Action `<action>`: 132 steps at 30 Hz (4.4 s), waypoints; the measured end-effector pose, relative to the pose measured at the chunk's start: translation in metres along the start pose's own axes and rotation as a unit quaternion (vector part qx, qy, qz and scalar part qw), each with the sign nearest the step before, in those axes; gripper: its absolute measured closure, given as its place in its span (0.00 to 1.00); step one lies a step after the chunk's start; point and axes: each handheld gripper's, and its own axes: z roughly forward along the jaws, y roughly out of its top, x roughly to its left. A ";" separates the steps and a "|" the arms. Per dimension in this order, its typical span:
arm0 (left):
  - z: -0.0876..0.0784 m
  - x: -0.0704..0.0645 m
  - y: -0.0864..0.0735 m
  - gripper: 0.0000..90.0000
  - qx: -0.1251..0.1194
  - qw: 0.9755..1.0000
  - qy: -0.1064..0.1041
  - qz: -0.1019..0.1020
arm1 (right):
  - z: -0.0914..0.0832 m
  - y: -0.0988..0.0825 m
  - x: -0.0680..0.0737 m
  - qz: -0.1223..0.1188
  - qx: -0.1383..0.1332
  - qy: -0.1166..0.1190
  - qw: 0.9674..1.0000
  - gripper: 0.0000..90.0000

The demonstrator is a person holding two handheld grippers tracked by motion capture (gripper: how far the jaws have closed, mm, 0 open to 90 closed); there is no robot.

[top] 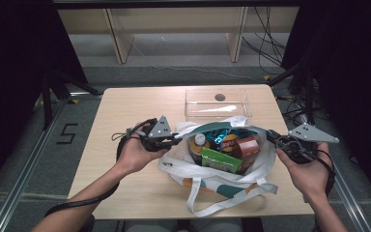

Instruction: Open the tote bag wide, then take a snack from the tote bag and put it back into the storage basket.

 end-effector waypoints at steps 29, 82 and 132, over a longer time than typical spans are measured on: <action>0.032 0.030 0.005 0.89 -0.040 0.994 0.036 -0.100 | 0.037 -0.001 -0.015 0.024 0.033 -0.025 0.999 0.96; 0.094 0.024 -0.037 0.89 0.021 0.994 0.027 -0.105 | 0.088 -0.056 -0.029 0.013 0.109 -0.013 0.994 0.96; 0.023 0.031 -0.052 0.45 -0.052 0.985 0.075 -0.149 | 0.026 0.020 -0.013 0.060 -0.040 0.041 0.997 0.59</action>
